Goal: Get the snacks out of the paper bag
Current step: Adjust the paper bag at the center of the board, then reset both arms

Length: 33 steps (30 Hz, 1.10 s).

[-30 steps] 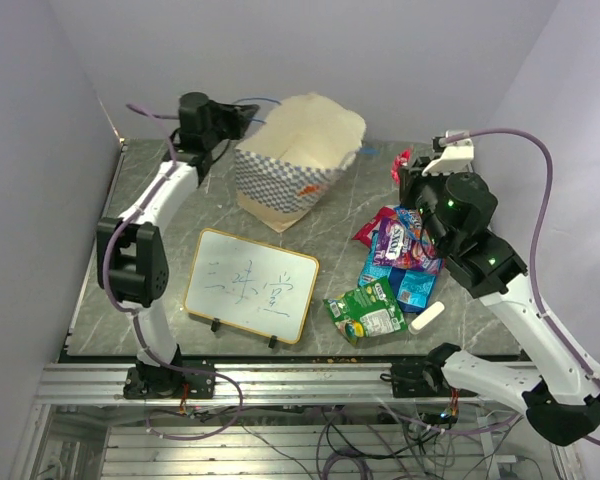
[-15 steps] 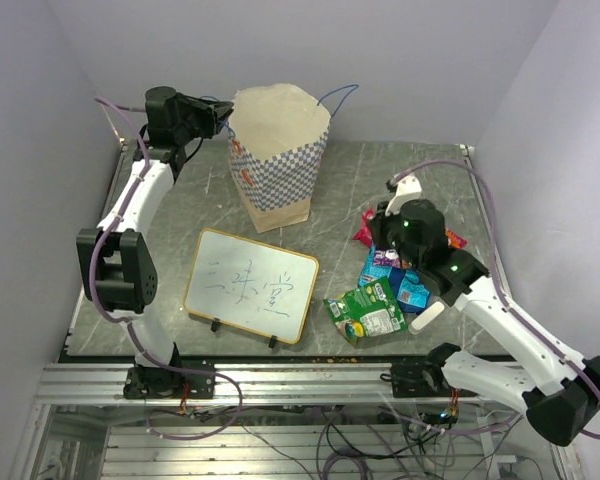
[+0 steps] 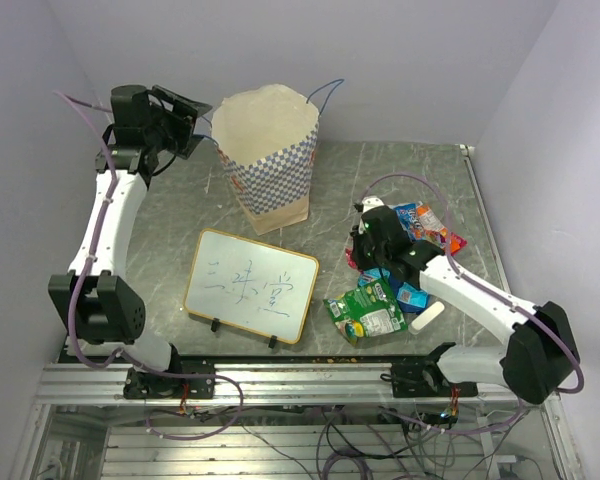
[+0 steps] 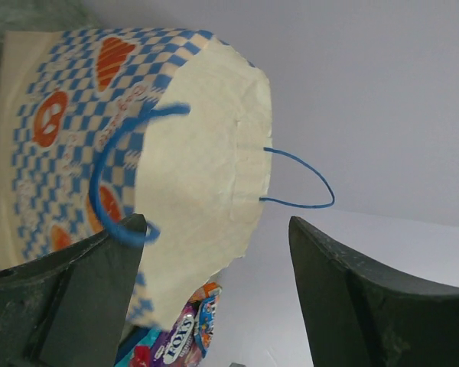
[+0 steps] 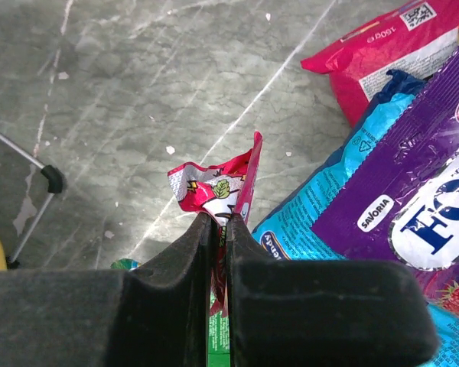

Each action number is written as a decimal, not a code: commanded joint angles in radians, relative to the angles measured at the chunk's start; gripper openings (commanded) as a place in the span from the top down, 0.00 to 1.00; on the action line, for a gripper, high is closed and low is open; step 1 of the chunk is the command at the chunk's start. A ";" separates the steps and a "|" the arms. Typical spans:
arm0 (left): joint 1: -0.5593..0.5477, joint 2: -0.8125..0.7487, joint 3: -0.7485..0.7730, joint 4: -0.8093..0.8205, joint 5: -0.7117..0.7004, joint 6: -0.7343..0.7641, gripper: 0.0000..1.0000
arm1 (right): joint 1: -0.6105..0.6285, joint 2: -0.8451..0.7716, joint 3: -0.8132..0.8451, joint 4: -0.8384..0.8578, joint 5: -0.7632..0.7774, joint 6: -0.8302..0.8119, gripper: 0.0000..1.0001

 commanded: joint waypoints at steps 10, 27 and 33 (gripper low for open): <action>0.015 -0.234 -0.094 -0.355 -0.165 0.220 0.00 | -0.002 0.126 0.015 0.018 0.045 0.042 0.88; -0.138 -0.656 -0.108 -0.514 -0.038 0.922 0.04 | -0.001 -0.156 0.366 -0.549 0.237 0.176 0.00; -0.297 -0.607 0.154 -0.593 -0.088 1.027 0.02 | -0.001 -0.292 0.610 -0.714 0.285 0.118 0.00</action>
